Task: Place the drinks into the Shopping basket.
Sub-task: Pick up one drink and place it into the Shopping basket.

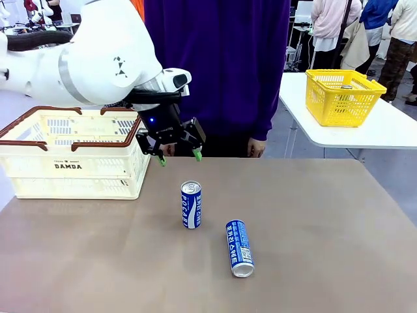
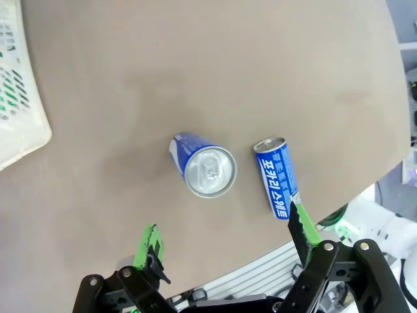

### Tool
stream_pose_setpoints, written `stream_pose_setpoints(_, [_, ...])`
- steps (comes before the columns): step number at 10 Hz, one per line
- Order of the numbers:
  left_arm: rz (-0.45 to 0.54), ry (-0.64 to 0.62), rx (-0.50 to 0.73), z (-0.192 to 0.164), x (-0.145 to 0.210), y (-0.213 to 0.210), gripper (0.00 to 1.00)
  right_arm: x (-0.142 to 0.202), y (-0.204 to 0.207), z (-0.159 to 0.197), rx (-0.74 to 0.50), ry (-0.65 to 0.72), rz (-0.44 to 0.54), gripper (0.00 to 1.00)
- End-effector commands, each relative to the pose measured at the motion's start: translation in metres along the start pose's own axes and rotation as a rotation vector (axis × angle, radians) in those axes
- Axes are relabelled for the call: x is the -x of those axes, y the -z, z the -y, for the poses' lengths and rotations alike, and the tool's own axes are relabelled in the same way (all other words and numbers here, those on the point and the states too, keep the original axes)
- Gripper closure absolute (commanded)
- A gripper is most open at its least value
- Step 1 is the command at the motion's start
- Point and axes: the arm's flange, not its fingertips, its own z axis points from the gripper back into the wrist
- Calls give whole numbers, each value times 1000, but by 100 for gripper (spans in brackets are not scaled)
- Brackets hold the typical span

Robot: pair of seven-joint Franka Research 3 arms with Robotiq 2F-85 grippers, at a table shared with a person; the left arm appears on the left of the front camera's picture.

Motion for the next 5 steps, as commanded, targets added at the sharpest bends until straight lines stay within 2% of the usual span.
stream_pose_setpoints(1, [-18,2,-77,23,-3,23,0,3,-1,-3,13,18,-11,0])
stream_pose_setpoints(5, [-49,-128,-229,35,-11,65,0,3,-1,-3,13,18,-11,0])
